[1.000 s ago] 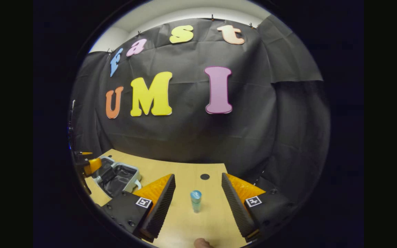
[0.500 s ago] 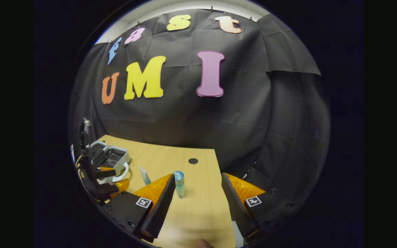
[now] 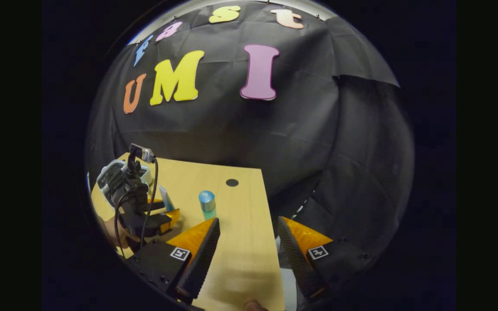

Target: First open the suitcase, pack the skin care products into it, and then close the suitcase.

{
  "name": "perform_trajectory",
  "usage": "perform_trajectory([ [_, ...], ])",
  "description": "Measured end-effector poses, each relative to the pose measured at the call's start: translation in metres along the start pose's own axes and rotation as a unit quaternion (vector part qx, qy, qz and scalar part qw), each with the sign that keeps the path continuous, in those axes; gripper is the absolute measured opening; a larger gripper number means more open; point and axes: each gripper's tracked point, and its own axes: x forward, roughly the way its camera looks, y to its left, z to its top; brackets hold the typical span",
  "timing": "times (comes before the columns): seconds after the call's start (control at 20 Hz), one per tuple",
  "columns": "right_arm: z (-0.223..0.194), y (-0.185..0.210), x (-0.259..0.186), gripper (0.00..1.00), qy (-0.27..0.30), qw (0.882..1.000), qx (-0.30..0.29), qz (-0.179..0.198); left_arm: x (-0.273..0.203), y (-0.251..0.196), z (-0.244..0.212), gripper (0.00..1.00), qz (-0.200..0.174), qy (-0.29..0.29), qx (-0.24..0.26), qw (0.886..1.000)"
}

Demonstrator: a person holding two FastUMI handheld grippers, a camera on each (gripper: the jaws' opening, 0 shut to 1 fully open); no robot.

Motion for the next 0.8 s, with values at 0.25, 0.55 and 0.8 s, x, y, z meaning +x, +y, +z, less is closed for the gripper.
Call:
perform_trajectory([
  [0.25, -0.014, 0.004, 0.015, 0.80, 0.016, 1.000, -0.001, 0.009, 0.015, -0.003, -0.003, 0.69, -0.004, 0.010, -0.001, 1.000],
  [0.55, -0.021, 0.019, 0.033, 0.80, 0.029, 0.999, 0.001, 0.026, 0.004, -0.008, 0.000, 0.47, -0.017, 0.018, 0.000, 1.000],
  [0.8, -0.023, 0.049, 0.057, 0.80, 0.034, 0.997, 0.017, 0.060, -0.053, -0.006, 0.019, 0.46, -0.015, 0.024, -0.008, 1.000],
])
